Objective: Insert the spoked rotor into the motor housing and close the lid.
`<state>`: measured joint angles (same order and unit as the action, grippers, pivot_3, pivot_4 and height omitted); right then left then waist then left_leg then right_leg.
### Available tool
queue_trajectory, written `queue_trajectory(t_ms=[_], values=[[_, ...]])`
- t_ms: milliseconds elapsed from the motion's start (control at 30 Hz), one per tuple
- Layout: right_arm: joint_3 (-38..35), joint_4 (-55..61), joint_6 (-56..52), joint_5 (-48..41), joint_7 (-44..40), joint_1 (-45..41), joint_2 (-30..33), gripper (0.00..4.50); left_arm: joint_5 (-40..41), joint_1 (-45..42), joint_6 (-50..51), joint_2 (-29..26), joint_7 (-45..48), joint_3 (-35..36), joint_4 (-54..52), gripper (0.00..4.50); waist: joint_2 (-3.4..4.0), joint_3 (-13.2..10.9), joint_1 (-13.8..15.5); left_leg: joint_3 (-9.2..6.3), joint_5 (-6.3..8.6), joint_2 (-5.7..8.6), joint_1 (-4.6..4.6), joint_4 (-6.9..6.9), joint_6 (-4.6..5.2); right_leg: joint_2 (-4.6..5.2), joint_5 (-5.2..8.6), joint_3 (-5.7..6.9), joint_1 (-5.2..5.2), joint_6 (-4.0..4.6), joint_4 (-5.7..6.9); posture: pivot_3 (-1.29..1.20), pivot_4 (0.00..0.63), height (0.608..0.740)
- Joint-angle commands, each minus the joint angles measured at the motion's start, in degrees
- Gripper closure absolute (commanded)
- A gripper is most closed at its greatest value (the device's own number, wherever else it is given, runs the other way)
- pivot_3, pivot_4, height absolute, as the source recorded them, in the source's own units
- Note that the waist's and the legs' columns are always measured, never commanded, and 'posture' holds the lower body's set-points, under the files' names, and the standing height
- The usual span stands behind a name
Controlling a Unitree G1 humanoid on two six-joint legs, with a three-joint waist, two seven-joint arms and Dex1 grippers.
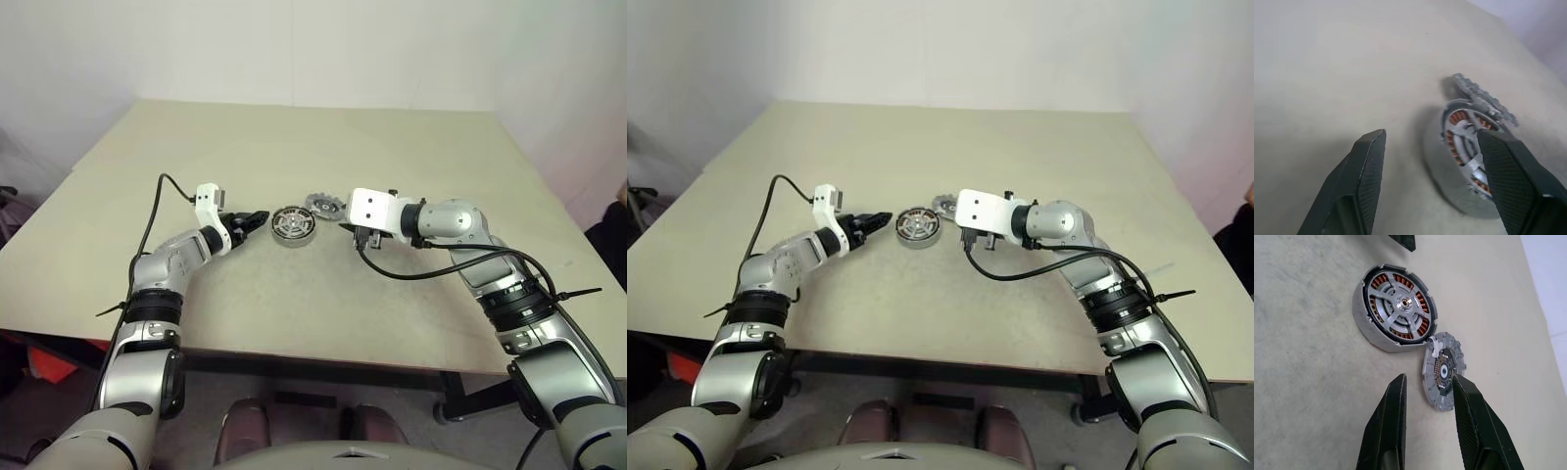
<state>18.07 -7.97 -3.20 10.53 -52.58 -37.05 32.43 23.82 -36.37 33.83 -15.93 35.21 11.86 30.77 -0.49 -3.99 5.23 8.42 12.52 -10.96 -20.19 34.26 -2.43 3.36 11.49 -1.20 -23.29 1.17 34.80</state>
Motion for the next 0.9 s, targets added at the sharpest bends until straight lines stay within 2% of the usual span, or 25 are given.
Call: queue_trajectory(t_ms=[33, 167, 267, 400, 567, 767, 900], values=[[-0.94, 2.11, 0.52, -0.26, 0.45, -0.41, 0.09, 2.89, 0.61, -1.54, -0.38, -0.36, -0.03, 0.61, -0.7, 1.36, 0.0, 0.0, 0.05, 0.0, 0.0, -0.01, 0.0, 0.0, 0.0, 0.0, 0.0, 0.01, 0.0, 0.0, 0.0, 0.0, 0.0, 0.74], [-0.59, 0.3, 0.77, 0.2, 1.67, -1.48, -1.45, 2.89, 0.66, -1.62, -0.27, 0.01, -0.31, 0.58, -0.7, 1.36, 0.0, 0.0, 0.05, 0.0, 0.0, -0.02, 0.02, -0.01, -0.01, -0.01, 0.0, 0.02, 0.0, 0.0, 0.02, 0.0, 0.0, 0.74], [-1.3, -2.98, -0.51, -0.51, 4.72, -2.74, -5.38, 2.89, 0.67, -1.37, -0.34, 0.73, -1.02, 0.5, -0.88, 1.36, 0.0, 0.0, -0.23, 0.0, 0.0, -0.02, 0.06, -0.01, -0.01, -0.02, 0.0, 0.01, 0.0, 0.0, 0.05, 0.0, 0.0, 0.74], [3.35, -7.12, 4.03, 4.87, 6.28, -2.12, -6.12, 2.89, 0.39, -0.76, -0.23, 1.47, -1.52, 0.02, -1.42, 1.36, -0.03, -0.02, -0.35, -0.01, -0.08, -0.01, 0.04, -0.02, -0.14, 0.0, 0.0, 0.03, 0.0, 0.0, 0.05, 0.0, 0.0, 0.74], [4.27, -10.8, 5.84, 6.44, 8.3, -2.91, -7.41, 2.89, -0.03, -1.33, -0.04, 2.0, -1.95, -0.62, -0.93, 1.36, -0.04, -0.02, -0.7, 0.0, -0.08, -0.02, -0.02, -0.04, -0.15, -0.01, 0.0, 0.04, -0.03, 0.0, 0.0, 0.0, 0.0, 0.74], [1.14, -9.35, 4.53, 6.15, 10.96, -2.47, -6.04, 2.89, 0.88, -3.6, 3.13, 3.49, -1.36, -1.84, -1.66, 1.36, -0.06, -0.04, -0.66, -0.01, -0.08, -0.01, -0.02, -0.03, -0.16, 0.0, 0.0, 0.04, -0.02, 0.0, 0.01, 0.0, 0.0, 0.74], [-3.23, -5.81, 1.45, 4.62, 12.35, -1.83, -3.75, 2.89, -0.94, -6.51, 5.15, 2.97, -2.52, -2.96, 1.59, 1.36, -0.07, -0.04, -0.59, -0.01, -0.09, 0.0, -0.01, -0.03, -0.16, -0.01, 0.0, 0.03, -0.02, 0.0, 0.01, 0.0, 0.0, 0.74]])
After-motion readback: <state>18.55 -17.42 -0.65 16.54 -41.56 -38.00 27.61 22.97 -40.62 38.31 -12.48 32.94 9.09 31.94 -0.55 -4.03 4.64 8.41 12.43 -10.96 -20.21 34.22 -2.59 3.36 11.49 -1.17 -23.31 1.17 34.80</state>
